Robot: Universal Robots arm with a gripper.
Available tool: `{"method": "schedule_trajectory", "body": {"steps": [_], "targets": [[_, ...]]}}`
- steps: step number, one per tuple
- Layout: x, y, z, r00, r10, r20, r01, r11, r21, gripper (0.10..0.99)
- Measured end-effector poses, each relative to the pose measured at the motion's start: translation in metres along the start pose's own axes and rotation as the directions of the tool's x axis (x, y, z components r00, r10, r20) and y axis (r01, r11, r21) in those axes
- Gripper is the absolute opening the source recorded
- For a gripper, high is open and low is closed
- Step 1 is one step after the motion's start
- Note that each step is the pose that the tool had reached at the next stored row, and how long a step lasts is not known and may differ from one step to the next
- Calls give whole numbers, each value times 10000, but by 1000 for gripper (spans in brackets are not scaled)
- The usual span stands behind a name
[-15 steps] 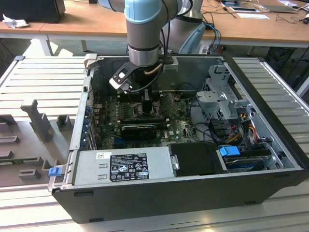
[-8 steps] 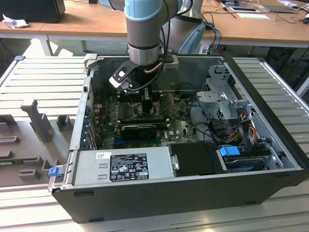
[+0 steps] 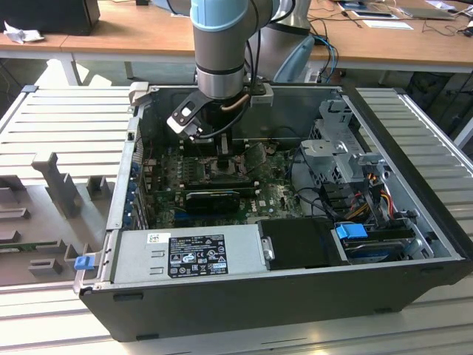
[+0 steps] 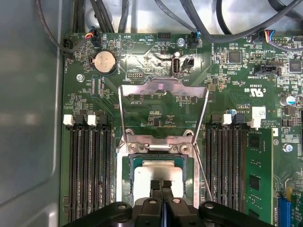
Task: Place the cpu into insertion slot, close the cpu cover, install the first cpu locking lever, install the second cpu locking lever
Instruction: 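Place the cpu into insertion slot, then close the cpu cover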
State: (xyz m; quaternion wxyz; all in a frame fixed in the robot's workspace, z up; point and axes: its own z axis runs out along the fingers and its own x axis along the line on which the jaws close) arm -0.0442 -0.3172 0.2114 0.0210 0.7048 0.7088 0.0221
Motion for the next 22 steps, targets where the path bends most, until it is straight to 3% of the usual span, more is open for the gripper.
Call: {"method": "schedule_trajectory", "body": {"steps": [16, 22], "targets": [[1, 3, -51, 10000, 6, -2, -6, 10000, -2, 106], [-7, 43, -51, 10000, 8, -4, -8, 10000, 21, 106]]}}
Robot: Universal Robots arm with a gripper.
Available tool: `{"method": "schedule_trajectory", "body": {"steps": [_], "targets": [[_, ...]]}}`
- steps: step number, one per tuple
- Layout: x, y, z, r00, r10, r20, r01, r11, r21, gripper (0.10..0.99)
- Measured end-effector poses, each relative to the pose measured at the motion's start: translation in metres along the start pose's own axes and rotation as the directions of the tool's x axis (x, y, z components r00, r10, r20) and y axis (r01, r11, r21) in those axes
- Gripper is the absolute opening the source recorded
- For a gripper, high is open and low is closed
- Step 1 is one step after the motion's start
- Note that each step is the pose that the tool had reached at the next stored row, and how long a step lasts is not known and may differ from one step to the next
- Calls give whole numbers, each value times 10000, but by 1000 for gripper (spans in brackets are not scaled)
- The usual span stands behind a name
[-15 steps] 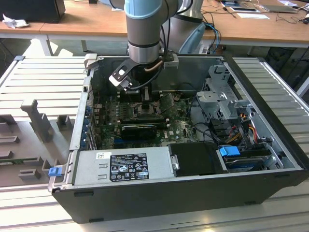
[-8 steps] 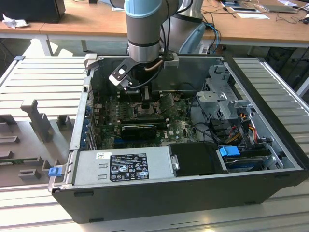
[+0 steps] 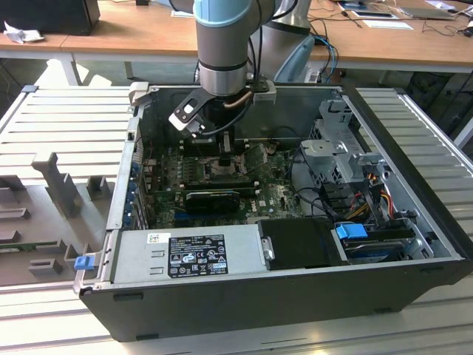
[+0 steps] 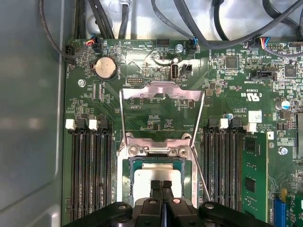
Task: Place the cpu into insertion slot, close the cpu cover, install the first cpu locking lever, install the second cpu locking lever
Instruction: 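Close the cpu cover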
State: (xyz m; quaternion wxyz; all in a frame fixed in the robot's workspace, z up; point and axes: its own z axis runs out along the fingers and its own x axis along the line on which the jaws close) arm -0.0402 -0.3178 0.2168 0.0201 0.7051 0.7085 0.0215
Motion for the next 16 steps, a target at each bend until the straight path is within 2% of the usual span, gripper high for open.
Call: {"method": "schedule_trajectory", "body": {"steps": [3, 5, 12, 16], "targets": [[0, 2, -36, 10000, -2, 1, 2, 10000, 1, 106], [0, 6, -97, 10000, -2, 0, 2, 10000, 1, 106], [0, 9, -142, 10000, -3, 1, 3, 10000, 1, 106], [1, 13, -207, 10000, -2, 1, 2, 10000, 1, 106]]}}
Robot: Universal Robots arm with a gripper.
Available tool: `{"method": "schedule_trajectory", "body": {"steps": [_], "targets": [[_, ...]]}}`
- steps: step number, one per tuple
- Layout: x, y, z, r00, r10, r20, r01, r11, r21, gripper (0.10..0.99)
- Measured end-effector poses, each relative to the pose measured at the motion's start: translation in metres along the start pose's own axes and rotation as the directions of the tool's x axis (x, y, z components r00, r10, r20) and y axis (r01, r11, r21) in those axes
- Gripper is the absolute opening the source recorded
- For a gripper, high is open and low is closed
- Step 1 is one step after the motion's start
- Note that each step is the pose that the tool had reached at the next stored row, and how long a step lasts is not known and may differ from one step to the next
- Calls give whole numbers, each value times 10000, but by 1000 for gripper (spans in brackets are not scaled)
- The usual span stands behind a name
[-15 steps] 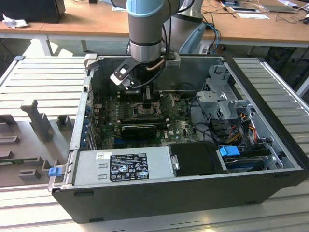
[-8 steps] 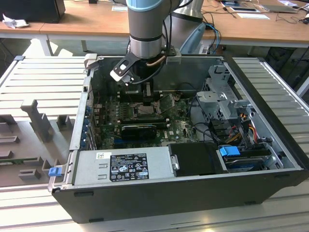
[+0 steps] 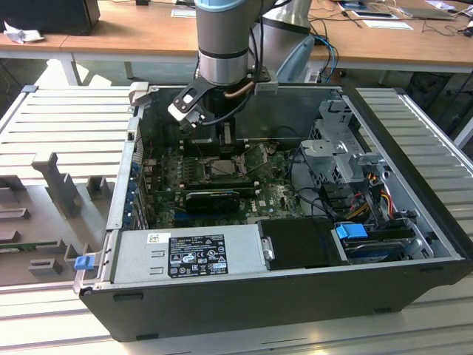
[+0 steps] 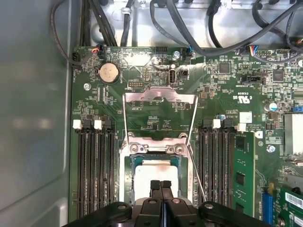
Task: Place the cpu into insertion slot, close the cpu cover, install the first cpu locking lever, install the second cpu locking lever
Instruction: 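Close the cpu cover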
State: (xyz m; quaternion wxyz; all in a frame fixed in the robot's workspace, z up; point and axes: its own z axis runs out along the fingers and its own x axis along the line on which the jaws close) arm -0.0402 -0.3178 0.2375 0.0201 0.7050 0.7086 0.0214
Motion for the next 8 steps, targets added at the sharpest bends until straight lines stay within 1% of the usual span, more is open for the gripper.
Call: {"method": "schedule_trajectory", "body": {"steps": [5, 8], "targets": [[1, 5, -84, 10000, 0, -2, 0, 10000, -1, 106], [0, 32, -90, 10000, 1, 0, -1, 10000, 0, 106]]}}
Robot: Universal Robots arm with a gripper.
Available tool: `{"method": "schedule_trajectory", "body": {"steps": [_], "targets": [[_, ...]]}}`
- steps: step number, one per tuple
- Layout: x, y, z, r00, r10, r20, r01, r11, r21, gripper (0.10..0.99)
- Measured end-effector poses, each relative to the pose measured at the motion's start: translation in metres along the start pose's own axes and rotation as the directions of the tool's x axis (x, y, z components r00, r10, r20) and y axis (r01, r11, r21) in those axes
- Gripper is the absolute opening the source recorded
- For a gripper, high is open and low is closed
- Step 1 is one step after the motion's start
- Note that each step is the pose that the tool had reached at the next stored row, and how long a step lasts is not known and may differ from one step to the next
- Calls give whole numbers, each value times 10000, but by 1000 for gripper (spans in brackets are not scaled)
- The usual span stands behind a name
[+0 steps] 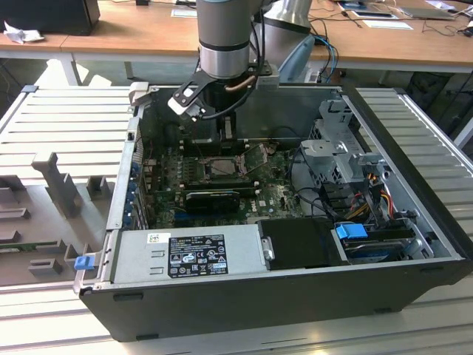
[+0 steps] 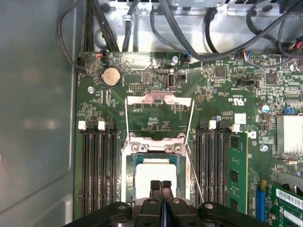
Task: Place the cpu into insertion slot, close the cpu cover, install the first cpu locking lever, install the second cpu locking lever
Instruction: 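Close the cpu cover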
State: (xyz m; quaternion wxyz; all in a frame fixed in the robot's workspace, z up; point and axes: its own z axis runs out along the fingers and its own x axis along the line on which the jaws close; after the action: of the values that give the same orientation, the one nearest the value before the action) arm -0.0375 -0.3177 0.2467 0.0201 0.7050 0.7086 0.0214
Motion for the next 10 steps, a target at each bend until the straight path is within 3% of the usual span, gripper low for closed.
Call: {"method": "schedule_trajectory", "body": {"steps": [10], "targets": [[2, 28, -138, 10000, -1, 0, 1, 10000, 0, 106]]}}
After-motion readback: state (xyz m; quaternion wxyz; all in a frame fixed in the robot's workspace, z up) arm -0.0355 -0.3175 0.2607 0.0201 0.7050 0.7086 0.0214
